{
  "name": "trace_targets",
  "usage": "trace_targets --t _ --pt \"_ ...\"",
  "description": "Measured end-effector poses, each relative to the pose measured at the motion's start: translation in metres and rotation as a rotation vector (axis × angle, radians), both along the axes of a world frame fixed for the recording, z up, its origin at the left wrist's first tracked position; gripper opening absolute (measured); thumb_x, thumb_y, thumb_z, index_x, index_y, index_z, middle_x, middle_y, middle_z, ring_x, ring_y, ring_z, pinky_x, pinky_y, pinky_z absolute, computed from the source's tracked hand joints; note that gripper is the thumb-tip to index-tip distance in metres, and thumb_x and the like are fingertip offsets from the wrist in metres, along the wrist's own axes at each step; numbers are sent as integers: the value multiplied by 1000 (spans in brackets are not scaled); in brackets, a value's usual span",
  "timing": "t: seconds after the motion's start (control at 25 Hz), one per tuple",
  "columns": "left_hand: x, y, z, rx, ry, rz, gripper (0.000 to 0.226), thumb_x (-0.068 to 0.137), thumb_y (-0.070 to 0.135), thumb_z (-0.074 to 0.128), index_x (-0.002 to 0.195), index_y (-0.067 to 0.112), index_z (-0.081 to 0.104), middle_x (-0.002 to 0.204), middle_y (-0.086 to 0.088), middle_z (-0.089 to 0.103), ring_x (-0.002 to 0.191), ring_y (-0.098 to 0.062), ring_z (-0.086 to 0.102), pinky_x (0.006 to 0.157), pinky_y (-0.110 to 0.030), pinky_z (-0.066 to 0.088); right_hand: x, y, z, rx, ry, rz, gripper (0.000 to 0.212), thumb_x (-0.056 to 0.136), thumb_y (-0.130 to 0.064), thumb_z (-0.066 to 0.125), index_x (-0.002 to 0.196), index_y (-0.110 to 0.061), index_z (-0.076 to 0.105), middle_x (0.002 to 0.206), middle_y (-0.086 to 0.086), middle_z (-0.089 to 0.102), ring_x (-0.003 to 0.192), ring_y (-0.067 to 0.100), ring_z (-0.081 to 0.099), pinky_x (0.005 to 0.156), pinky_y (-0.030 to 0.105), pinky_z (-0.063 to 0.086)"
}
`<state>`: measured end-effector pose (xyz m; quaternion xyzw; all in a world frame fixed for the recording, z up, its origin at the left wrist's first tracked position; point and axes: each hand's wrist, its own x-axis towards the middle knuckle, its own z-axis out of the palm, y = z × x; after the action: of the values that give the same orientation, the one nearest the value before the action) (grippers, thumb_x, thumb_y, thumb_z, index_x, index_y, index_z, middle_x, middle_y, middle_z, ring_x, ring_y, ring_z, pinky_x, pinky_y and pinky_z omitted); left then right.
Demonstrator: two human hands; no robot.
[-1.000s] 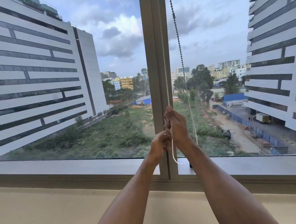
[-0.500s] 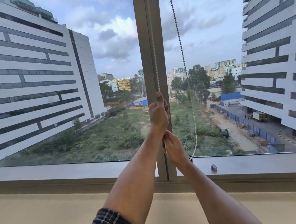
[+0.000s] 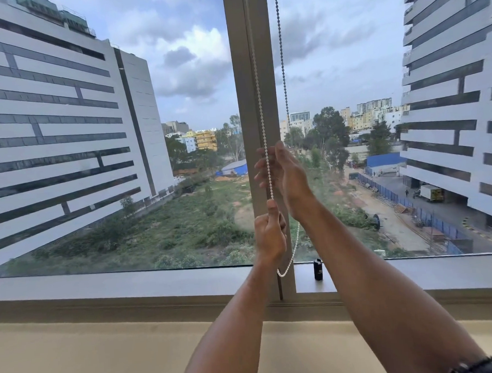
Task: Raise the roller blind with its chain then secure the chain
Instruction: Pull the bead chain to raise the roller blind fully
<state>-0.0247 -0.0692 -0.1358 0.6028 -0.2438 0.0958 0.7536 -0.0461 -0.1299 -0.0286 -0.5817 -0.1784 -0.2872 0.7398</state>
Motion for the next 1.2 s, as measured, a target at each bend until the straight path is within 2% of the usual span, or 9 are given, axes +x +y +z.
trace_targets --t 0.12,0.28,0.48,0.68,0.76,0.84,1.0,1.08,1.2 --pt "-5 -2 -9 -5 -3 -24 63 104 53 38 46 27 32 41 13 26 36 -6 18 40 -18 16 0 14 -2 -25 25 18 45 110 -41 41 78 -17 62 57 -4 44 40 9 32 39 19 26" --pt "3 8 -9 77 41 -163 62 111 32 31 52 15 35 39 7 31 31 -6 22 36 -16 18 1 11 -21 -14 -62 -59 46 106 -45 48 62 -30 53 53 -11 41 37 3 29 34 17 25" --pt "21 32 8 273 119 -157 53 111 26 32 66 9 55 60 -10 54 53 -20 46 52 -29 36 10 5 -52 -15 -31 -89 49 108 -38 48 62 -23 46 49 -12 37 37 4 29 36 17 26" --pt "24 29 76 88 5 -9 61 108 45 34 81 6 73 73 -13 70 68 -25 65 69 -35 55 17 1 -92 -73 -12 -114 40 111 -27 43 80 -21 69 53 -18 49 43 -3 40 41 14 35" --pt "15 15 98 10 -28 -100 67 107 50 30 76 7 71 63 -7 64 55 -20 59 56 -30 52 18 4 -109 -114 28 -114 40 110 -23 43 74 -23 58 52 -18 44 42 -3 33 40 14 30" --pt "5 1 105 -25 -13 -84 65 106 54 33 56 19 56 50 1 46 43 -16 39 44 -28 34 20 7 -121 -150 65 -131 43 108 -19 43 70 -29 58 53 -17 44 42 -1 32 40 15 29" --pt "-2 -9 95 -87 -59 89 64 105 50 42 48 22 33 51 -3 29 44 -14 21 47 -29 18 21 3 -129 -188 70 -84 41 103 -17 43 82 -39 70 62 -19 58 53 -2 46 52 16 39" --pt "-2 -9 93 -79 -105 132 64 104 50 44 47 21 35 50 -2 30 44 -14 23 47 -29 19 19 -6 -124 -176 52 -71 29 95 -13 46 103 -26 70 80 -13 67 69 -2 59 64 17 47" --pt "1 -8 91 -57 -138 206 66 104 51 44 44 24 36 45 1 31 39 -14 25 45 -25 21 14 -23 -97 -28 -47 -161 30 79 -6 48 105 -12 61 93 4 61 76 3 57 66 16 46"
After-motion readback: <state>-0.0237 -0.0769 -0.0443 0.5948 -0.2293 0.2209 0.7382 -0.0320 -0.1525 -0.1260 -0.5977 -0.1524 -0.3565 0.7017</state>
